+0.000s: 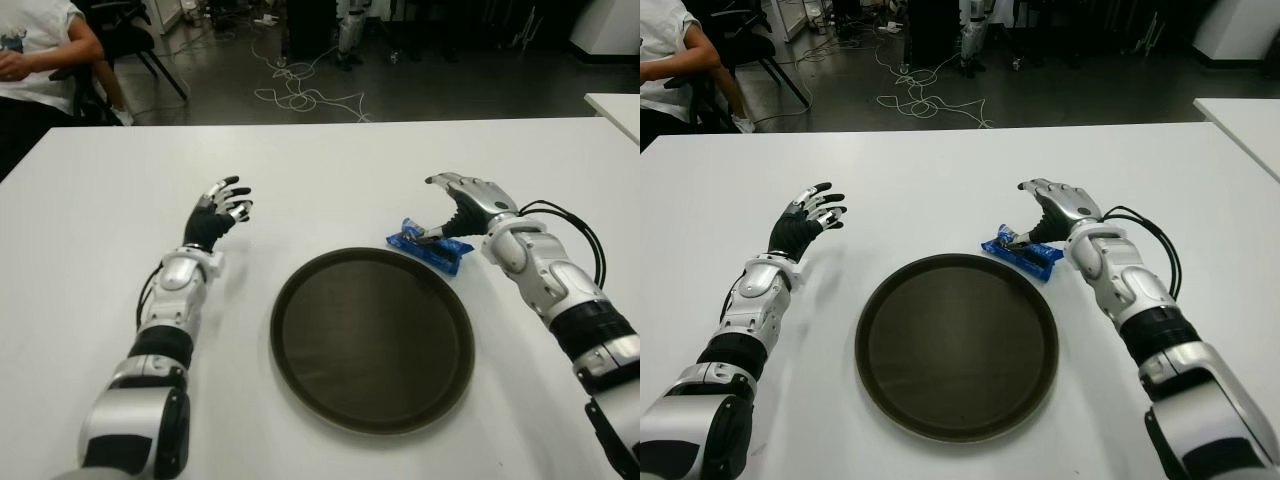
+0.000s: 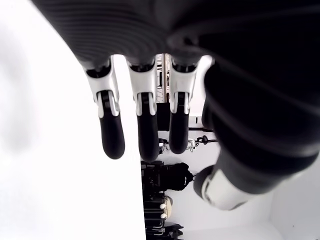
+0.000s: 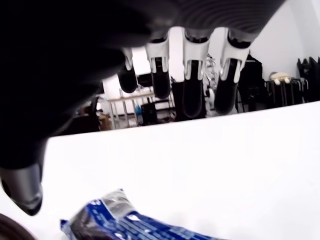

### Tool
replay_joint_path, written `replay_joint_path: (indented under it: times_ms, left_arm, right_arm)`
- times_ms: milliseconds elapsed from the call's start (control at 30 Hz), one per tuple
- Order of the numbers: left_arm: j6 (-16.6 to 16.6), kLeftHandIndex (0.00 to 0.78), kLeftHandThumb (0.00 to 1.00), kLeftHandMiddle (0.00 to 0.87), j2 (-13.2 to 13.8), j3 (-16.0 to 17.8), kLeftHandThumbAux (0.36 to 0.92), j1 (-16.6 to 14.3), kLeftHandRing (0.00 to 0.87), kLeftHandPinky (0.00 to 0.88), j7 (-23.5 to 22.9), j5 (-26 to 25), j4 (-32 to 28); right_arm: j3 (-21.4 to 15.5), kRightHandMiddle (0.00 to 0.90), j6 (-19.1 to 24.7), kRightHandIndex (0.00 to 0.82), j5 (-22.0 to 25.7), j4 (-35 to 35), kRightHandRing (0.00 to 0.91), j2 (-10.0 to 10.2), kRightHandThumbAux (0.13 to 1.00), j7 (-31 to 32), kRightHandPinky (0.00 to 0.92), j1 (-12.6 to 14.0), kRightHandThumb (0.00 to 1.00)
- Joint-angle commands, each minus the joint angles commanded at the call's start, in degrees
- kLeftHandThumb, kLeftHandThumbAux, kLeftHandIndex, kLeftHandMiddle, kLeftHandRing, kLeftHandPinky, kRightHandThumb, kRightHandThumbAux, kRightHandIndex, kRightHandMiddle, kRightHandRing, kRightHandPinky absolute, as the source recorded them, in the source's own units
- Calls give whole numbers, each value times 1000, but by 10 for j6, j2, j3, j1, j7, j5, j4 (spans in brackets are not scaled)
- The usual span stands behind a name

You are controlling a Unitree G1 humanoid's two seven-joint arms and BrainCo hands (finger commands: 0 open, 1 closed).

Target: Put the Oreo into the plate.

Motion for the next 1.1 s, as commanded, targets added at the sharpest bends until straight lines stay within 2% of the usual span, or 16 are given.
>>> replay_joint_path:
  times_ms: [300,700,1100]
  left_arm:
    - [0,177,208,260,0,-1,804,0,266,322,3,2,1]
    - [0,175,216,251,0,1,820,0,255,311,0,-1,1]
    - [-3,171,231,255,-1,0,818,3,267,335,6,1,-3]
  right_arm:
    - [5,160,-5,80,4,32,182,5,574,-4,173,-13,0]
    - [6,155,-8,89,2,60,184,12,602,-13,206,-24,0]
    - [9,172,-16,107,5,101,214,22,624,-32,255,-36,0]
